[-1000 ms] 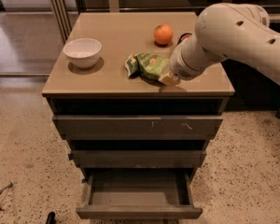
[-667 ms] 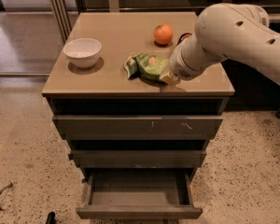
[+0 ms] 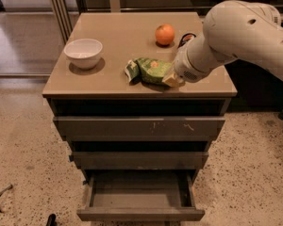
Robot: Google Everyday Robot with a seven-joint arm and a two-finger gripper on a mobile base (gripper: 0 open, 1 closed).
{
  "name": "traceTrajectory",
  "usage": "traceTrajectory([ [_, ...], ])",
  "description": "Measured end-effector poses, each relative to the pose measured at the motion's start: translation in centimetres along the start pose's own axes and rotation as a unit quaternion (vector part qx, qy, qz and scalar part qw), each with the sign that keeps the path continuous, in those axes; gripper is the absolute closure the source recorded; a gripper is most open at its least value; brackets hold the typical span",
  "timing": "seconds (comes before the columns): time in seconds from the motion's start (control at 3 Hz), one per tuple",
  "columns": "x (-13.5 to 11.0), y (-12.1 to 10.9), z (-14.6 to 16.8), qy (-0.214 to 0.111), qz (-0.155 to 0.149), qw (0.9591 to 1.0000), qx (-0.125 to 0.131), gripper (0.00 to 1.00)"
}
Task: Place green jalapeno chip bag into bottom drawer
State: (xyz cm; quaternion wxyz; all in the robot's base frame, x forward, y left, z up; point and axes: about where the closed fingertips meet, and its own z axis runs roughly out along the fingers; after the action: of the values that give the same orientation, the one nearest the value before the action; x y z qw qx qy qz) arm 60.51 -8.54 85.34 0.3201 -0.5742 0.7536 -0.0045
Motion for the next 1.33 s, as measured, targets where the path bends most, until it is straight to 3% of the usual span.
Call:
traceTrajectory([
  [0.33, -0.6, 2.1, -2.8, -0.005, -0.017, 0.9998, -0.007, 1.0],
  [0.67, -0.1, 5.6, -6.7, 0.007, -0.02, 0.9996, -0.019, 1.0],
  [1.0, -0.1, 5.6, -6.7, 0.007, -0.02, 0.9996, -0.019, 1.0],
  [1.33, 1.5, 7.9, -5.9, 0.019, -0.001, 0.9986, -0.049, 1.0],
])
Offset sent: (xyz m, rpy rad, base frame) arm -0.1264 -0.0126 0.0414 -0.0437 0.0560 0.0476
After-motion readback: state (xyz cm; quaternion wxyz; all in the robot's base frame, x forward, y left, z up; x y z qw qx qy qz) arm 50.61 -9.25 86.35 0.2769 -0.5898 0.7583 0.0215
